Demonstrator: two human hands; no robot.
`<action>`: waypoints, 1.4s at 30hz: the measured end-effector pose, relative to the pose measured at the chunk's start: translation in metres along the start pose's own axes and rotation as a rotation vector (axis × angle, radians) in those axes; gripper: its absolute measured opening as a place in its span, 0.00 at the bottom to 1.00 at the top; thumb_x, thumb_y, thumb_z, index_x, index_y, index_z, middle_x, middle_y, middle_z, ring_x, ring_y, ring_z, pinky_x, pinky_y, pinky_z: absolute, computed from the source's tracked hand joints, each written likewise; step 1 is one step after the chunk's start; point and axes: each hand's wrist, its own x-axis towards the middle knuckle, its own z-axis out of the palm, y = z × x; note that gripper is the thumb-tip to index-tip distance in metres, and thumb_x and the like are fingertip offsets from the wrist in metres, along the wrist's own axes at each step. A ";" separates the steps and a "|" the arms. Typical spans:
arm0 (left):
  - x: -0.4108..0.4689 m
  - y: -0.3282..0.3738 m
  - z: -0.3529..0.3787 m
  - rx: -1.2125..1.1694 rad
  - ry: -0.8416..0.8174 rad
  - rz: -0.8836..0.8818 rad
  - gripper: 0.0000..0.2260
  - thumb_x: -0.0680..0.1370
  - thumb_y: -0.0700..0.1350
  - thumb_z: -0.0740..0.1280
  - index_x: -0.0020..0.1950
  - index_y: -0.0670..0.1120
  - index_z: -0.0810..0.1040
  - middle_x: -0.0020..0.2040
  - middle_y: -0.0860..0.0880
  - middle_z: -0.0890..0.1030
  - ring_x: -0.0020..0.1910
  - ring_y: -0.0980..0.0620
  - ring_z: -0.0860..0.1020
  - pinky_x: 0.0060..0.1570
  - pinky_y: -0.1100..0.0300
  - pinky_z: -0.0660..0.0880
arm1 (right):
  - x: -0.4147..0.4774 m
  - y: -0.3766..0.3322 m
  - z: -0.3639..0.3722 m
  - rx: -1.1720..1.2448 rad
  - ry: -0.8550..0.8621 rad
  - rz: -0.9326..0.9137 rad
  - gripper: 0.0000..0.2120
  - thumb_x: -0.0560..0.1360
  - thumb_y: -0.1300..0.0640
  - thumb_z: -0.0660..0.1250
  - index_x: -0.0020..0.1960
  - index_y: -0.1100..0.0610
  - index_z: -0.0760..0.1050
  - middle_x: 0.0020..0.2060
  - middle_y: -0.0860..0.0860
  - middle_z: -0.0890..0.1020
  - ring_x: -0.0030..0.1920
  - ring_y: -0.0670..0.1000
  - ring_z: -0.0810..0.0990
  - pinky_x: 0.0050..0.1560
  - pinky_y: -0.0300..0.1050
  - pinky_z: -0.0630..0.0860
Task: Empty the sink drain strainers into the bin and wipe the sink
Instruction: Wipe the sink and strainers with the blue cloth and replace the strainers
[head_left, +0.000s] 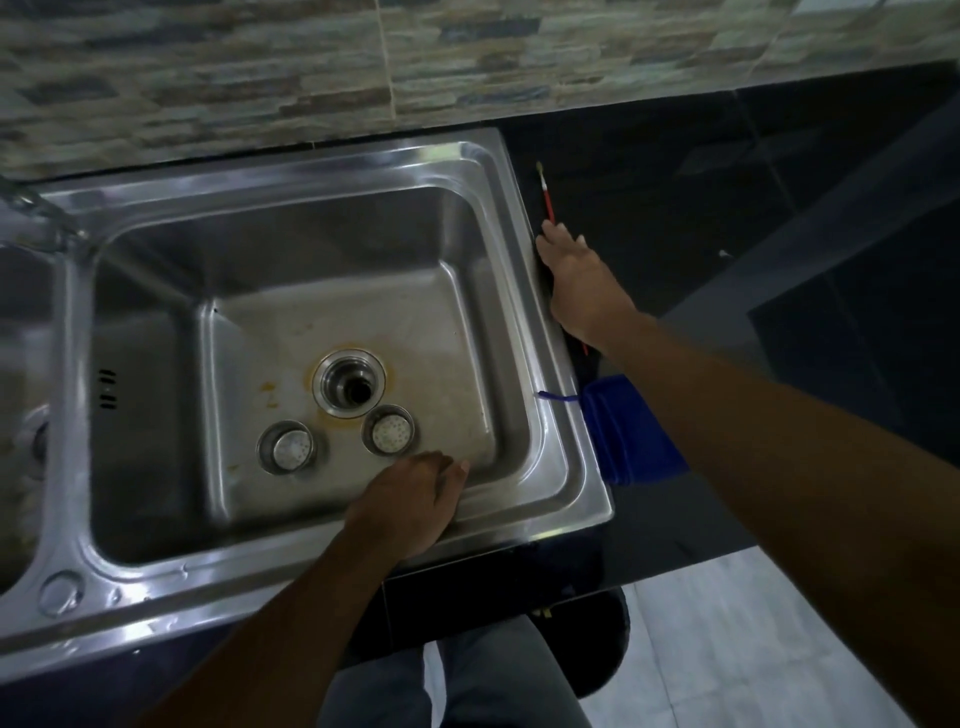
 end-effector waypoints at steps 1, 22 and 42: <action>0.000 0.000 0.000 0.001 0.004 0.004 0.22 0.83 0.60 0.51 0.58 0.50 0.79 0.57 0.48 0.83 0.55 0.46 0.81 0.56 0.52 0.77 | 0.002 -0.001 -0.001 0.006 0.000 0.003 0.33 0.78 0.69 0.63 0.80 0.56 0.57 0.82 0.53 0.54 0.82 0.58 0.50 0.80 0.60 0.54; -0.052 -0.064 -0.030 0.093 0.267 -0.016 0.17 0.82 0.51 0.57 0.62 0.49 0.81 0.55 0.47 0.85 0.52 0.45 0.82 0.53 0.53 0.77 | -0.122 -0.116 0.071 0.180 0.034 -0.225 0.24 0.77 0.70 0.61 0.72 0.59 0.73 0.75 0.56 0.71 0.78 0.55 0.63 0.82 0.52 0.52; -0.048 0.016 -0.048 -0.008 0.171 0.343 0.21 0.84 0.46 0.59 0.77 0.43 0.67 0.77 0.45 0.69 0.78 0.47 0.63 0.78 0.53 0.57 | -0.205 -0.075 0.031 0.156 0.242 0.066 0.30 0.77 0.69 0.62 0.78 0.61 0.62 0.79 0.56 0.62 0.81 0.54 0.54 0.82 0.52 0.48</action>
